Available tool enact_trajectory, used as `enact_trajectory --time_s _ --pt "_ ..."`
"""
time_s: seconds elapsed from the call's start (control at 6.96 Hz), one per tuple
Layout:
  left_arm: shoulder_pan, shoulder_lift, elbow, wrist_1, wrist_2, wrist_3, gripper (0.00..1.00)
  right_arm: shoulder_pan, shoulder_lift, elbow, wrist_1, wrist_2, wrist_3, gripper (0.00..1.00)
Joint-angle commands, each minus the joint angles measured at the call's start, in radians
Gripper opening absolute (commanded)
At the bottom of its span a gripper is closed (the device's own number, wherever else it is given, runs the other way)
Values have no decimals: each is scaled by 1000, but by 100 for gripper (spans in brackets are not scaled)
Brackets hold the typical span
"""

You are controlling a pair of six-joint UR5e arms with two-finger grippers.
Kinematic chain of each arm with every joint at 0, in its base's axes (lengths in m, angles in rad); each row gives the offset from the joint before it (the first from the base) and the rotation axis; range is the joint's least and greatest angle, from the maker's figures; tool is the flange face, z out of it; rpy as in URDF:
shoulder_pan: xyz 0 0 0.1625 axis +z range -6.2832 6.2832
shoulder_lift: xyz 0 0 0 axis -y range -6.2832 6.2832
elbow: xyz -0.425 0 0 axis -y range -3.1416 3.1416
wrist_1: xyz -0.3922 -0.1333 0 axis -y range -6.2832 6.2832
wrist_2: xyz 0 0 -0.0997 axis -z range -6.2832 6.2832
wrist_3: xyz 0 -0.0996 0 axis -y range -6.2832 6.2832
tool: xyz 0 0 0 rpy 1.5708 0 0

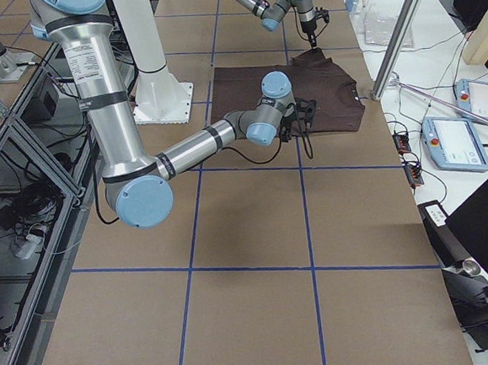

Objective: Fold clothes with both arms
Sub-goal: 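Grasp the sleeve nearest the left gripper and fold it inward across the shirt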

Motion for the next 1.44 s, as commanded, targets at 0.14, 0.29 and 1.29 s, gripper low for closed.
enact_trajectory --time_s 0.14,0.29,1.29 --pt "34 -156 12 92 -2 -132 0 -8 -1 8 0 -2 5 100" --pt "71 -188 57 91 3 -170 0 -12 1 6 0 -2 5 100" --pt "157 -132 -105 71 10 -316 65 -18 2 12 -1 -6 10 100"
